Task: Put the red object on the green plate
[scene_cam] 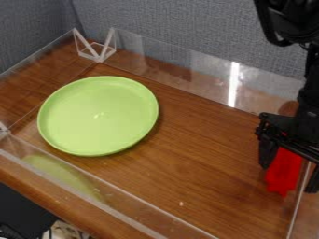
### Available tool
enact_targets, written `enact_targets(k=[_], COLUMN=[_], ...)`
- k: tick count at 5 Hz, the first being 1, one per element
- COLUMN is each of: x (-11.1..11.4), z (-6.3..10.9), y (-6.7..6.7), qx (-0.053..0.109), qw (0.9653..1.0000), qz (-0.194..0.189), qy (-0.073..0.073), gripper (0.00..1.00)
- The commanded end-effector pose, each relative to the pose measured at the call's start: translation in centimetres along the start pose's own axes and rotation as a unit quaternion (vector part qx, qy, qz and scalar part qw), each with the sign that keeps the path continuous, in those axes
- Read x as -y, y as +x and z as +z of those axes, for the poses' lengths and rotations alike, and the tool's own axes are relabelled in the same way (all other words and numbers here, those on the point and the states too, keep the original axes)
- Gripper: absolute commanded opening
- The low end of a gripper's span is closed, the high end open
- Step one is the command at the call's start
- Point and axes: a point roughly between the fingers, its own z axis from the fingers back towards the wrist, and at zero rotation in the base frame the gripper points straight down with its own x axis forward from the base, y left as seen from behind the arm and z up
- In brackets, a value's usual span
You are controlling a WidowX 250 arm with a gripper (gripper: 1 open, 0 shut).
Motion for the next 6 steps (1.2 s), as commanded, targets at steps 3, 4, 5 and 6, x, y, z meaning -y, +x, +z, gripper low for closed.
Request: enact_targets(k=[3, 4, 5, 6], x=[0.4, 0.2, 0.1, 0.3], z=[0.1, -0.4, -1.0, -1.5], y=[0.7, 1.7, 2.0, 1.5], qx=[0.051, 0.057, 0.061, 0.062], qw=[0.9983, 0.9982, 0.9980, 0.9977], qz=[-0.025, -0.014, -0.009, -0.023], qy=[-0.017, -0.012, -0.013, -0.016], gripper=[1.00, 1.00, 1.00, 1.00])
